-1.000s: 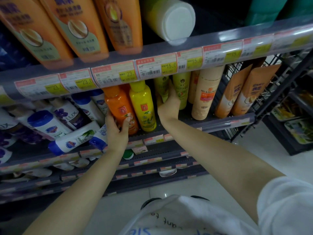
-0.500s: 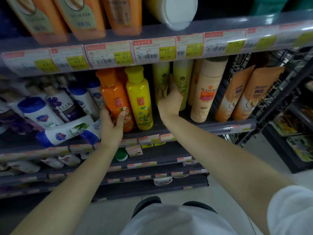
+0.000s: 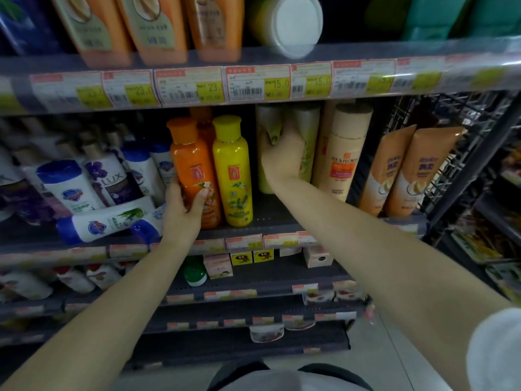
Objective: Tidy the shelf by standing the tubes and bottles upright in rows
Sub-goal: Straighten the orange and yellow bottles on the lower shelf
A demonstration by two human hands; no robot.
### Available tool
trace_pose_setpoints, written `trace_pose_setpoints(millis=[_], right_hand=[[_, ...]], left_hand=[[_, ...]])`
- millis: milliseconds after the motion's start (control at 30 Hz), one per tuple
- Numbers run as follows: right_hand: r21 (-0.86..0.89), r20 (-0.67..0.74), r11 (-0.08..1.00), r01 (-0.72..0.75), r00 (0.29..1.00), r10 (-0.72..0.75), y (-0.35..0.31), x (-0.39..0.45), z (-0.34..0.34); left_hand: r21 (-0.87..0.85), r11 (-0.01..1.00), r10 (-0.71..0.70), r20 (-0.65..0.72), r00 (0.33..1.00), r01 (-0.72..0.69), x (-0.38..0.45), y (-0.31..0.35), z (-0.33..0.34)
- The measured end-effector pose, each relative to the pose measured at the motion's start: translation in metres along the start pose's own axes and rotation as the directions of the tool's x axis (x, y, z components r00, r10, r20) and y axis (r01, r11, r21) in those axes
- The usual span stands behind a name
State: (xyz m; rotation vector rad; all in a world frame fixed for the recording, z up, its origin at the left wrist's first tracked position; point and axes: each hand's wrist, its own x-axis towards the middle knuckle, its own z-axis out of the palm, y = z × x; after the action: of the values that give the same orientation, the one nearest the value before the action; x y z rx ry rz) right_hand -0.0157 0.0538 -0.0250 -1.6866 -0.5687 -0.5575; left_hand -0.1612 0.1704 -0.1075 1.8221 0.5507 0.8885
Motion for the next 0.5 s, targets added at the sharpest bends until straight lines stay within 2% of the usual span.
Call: trace_pose_setpoints(millis=[100,267,367,500], right_hand=[[-0.045,0.019,0.996,0.079,0.997,-0.078,-0.002,0.011,-0.001],[-0.236,0.208,0.96,0.152,0.973,-0.103,0.004,0.014,0.002],[-0.241,0.206,0.947,0.214,0.964,-0.165,0.003,0.013,-0.002],[-0.216,0.173,0.952,0.215,0.968,-0.179,0.002,0.015,-0.005]], left_hand=[[-0.007,1.0,0.0,-0.007,1.0,0.0,0.0,0.001,0.0],[0.003,1.0,-0.003,-0.017,1.0,0.003,-0.002,0.001,0.001],[0.006,1.0,-0.012,-0.018,1.0,0.012,-0.001,0.001,0.001],[0.022,0.999,-0.034,-0.017,0.999,0.034,-0.001,0.001,0.001]])
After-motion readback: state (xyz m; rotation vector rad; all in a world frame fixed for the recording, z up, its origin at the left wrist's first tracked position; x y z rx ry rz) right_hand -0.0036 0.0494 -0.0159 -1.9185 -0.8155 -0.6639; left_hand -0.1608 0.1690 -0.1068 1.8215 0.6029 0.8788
